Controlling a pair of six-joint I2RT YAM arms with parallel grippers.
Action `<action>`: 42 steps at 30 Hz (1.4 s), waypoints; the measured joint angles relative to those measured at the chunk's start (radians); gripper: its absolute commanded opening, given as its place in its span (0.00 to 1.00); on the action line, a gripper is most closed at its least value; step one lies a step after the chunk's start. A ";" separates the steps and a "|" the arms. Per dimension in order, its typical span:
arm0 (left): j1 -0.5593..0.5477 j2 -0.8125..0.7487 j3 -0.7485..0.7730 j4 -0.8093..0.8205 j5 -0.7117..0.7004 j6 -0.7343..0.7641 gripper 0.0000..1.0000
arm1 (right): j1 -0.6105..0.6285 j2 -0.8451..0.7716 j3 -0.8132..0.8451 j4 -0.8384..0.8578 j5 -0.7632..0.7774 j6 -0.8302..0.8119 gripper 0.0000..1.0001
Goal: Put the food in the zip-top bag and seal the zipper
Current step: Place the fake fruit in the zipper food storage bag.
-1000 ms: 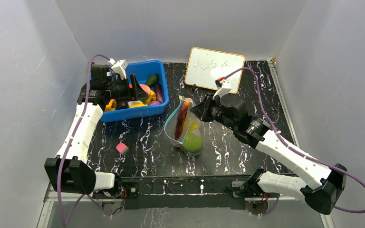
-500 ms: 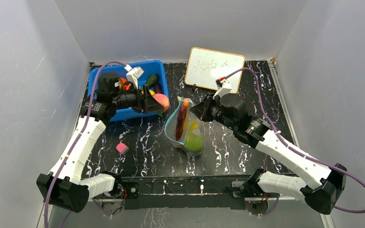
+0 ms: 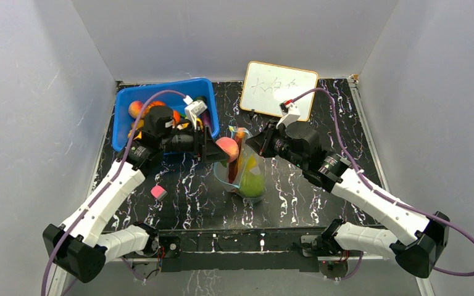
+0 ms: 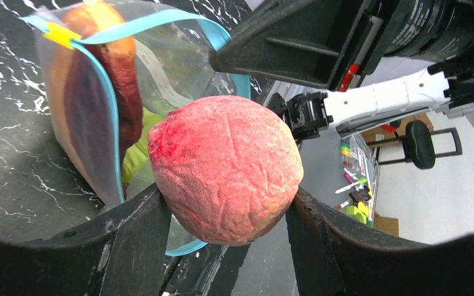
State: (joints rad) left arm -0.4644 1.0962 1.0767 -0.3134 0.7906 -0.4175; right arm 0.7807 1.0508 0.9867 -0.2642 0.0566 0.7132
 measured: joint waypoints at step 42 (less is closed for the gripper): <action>-0.186 0.035 0.098 -0.291 -0.615 0.069 0.74 | 0.000 0.018 0.001 0.047 -0.049 0.024 0.00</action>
State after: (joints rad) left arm -0.6502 1.1316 1.1748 -0.6041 0.1757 -0.3489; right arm 0.7807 1.0687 0.9874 -0.2169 0.0078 0.7376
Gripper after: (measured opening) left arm 0.762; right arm 0.009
